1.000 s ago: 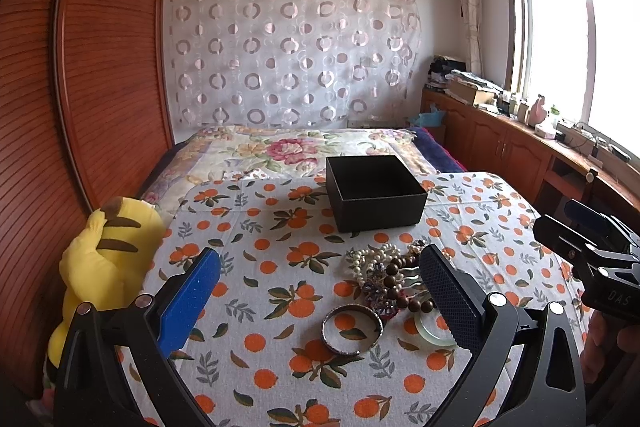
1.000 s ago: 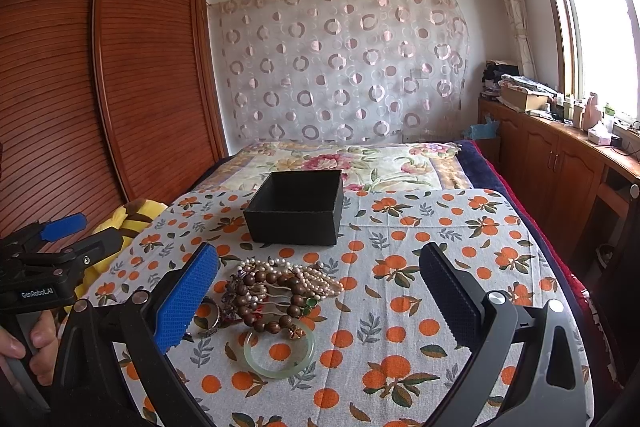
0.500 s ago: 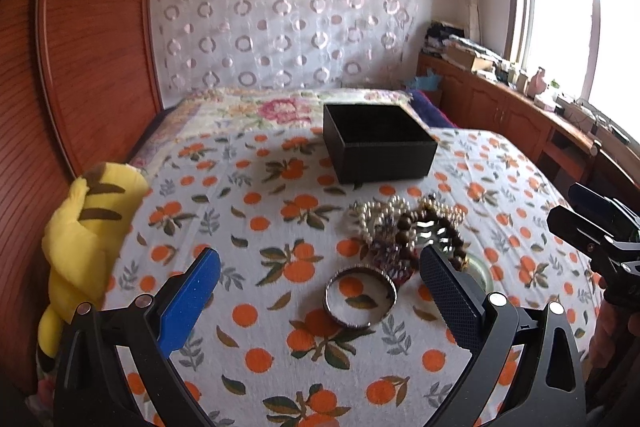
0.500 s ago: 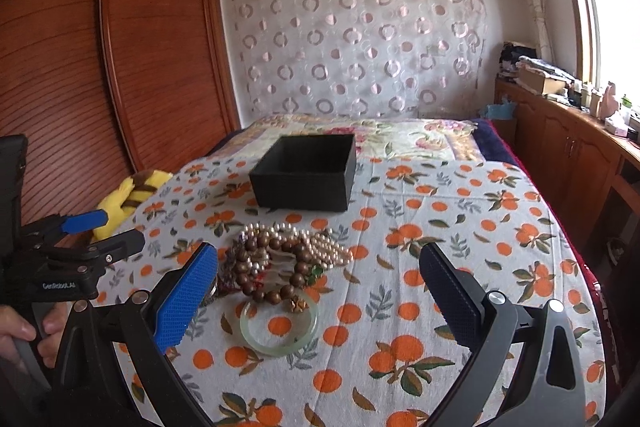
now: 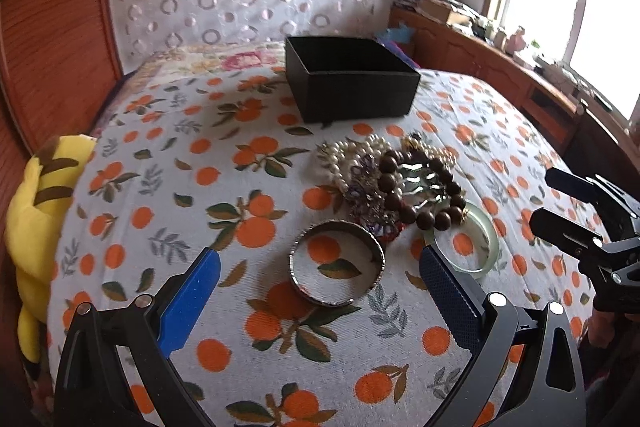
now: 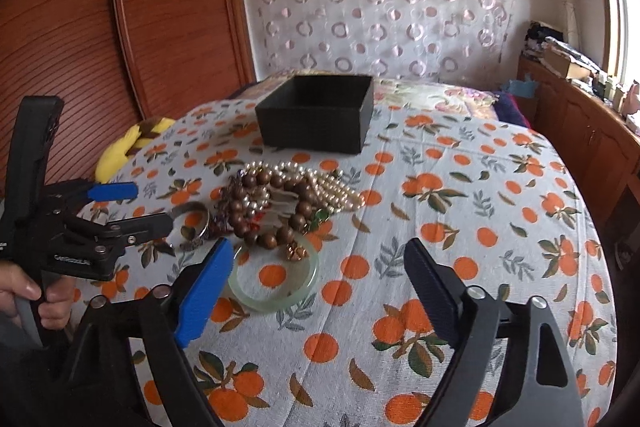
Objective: Organize jewelry
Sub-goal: 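Grasp the silver bangle with the left tool while the right tool grasps the jade bangle, then drop the silver bangle into the box with the left tool while the right tool carries the jade bangle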
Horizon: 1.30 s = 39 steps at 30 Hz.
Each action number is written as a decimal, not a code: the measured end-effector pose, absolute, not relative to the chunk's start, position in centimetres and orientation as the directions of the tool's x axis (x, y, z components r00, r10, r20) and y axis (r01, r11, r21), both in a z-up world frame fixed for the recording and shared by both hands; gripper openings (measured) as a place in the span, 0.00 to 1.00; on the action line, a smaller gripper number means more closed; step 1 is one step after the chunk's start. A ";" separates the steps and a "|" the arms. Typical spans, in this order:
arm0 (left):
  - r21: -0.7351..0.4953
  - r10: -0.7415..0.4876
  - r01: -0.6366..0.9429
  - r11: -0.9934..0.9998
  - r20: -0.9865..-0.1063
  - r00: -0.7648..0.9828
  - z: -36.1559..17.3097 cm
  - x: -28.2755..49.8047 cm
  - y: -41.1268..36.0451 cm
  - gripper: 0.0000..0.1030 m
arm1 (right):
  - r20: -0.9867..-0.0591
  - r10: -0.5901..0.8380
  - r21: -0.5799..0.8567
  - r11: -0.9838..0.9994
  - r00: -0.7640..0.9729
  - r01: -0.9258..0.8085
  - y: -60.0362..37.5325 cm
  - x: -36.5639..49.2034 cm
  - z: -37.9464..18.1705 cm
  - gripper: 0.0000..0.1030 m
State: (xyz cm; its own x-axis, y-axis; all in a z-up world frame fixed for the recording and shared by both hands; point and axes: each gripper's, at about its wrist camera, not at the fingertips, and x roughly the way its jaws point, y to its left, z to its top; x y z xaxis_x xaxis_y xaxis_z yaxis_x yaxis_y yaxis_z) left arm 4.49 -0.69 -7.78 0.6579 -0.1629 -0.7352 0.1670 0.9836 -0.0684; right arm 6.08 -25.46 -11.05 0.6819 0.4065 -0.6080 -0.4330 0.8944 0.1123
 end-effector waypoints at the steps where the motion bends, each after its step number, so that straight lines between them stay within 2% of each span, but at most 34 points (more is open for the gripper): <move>1: -0.077 -0.177 0.180 0.981 -0.741 0.648 -8.0 4.7 -0.8 0.94 | -0.616 0.412 0.112 0.890 0.671 -0.443 -25.3 6.2 -11.2 0.85; 4: -0.108 -0.214 0.204 0.973 -0.758 0.616 -8.6 5.4 -1.0 0.92 | -0.641 0.421 0.113 0.879 0.642 -0.464 -24.7 6.4 -11.9 0.85; 9: -0.105 -0.224 0.234 0.966 -0.794 0.566 -9.9 6.5 -1.7 0.79 | -0.674 0.432 0.116 0.864 0.600 -0.491 -24.0 6.8 -12.7 0.85; 12: -0.082 -0.210 0.241 0.967 -0.795 0.569 -10.1 6.8 -1.9 0.78 | -0.689 0.428 0.102 0.856 0.585 -0.506 -23.5 6.9 -13.1 0.85; 15: -0.052 -0.186 0.238 0.970 -0.790 0.584 -10.1 6.8 -1.9 0.65 | -0.699 0.427 0.099 0.852 0.573 -0.514 -23.1 7.1 -13.4 0.85; 16: -0.042 -0.179 0.239 0.970 -0.788 0.588 -10.1 6.7 -1.8 0.57 | -0.703 0.427 0.098 0.850 0.569 -0.517 -23.0 7.3 -13.4 0.85; 17: -0.041 -0.180 0.241 0.970 -0.787 0.590 -10.0 6.7 -1.8 0.56 | -0.707 0.427 0.096 0.847 0.564 -0.522 -22.9 7.4 -13.5 0.85; 34: -0.096 -0.204 0.203 0.974 -0.761 0.616 -9.4 5.9 -0.1 0.56 | -0.773 0.387 0.029 0.814 0.503 -0.580 -19.4 9.8 -15.2 0.84; 37: -0.101 -0.208 0.203 0.974 -0.754 0.623 -9.2 5.8 -0.1 0.56 | -0.768 0.370 -0.008 0.811 0.523 -0.586 -19.1 9.5 -15.3 0.73; 39: -0.100 -0.207 0.201 0.974 -0.750 0.628 -9.0 5.6 -0.2 0.56 | -0.771 0.373 -0.009 0.804 0.516 -0.595 -19.2 9.3 -15.2 0.72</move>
State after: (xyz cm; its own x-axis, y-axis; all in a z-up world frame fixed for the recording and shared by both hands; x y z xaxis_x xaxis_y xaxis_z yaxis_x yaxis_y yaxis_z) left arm 5.63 -0.18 -9.01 0.6280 -0.2068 -0.7502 0.2015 0.9744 -0.0999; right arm 9.30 -19.19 -15.18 0.5161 0.3728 -0.7712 -0.5945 0.8040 -0.0092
